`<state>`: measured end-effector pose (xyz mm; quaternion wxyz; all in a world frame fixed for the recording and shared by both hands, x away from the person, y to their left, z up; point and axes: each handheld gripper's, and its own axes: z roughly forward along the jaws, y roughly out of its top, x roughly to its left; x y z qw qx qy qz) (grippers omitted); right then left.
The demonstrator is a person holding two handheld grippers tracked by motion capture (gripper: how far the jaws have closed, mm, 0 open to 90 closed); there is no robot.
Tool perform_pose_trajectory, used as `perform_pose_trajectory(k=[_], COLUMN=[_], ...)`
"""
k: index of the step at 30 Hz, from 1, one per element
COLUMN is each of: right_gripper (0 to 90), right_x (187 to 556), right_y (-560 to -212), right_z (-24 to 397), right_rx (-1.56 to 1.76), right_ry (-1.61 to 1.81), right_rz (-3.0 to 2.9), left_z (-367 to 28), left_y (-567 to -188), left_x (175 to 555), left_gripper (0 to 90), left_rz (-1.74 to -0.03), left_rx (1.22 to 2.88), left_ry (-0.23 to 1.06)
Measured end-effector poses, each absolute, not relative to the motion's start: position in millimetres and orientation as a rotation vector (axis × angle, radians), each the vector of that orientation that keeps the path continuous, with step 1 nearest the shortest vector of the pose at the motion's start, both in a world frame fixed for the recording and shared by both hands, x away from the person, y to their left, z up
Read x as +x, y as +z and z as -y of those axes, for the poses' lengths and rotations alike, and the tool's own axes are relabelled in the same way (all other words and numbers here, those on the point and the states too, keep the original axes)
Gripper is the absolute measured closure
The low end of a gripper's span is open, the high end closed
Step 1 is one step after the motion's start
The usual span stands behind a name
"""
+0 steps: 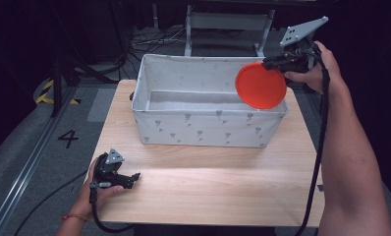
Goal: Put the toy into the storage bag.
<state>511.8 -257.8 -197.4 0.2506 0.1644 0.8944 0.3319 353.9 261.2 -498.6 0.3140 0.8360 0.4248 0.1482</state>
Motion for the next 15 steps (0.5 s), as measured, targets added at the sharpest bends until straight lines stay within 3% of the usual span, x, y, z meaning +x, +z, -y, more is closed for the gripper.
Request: perform_pose_trajectory(k=[15], right_gripper=[83.0], right_x=[517], right_y=[-231], right_z=[253], right_rx=[0.399], right_ry=[0.857], right_rz=[-2.525], left_z=[-261], left_y=[-499], left_x=[354], left_gripper=[0.6], left_rz=[-1.12], left_rx=[2.204], left_ry=[0.391])
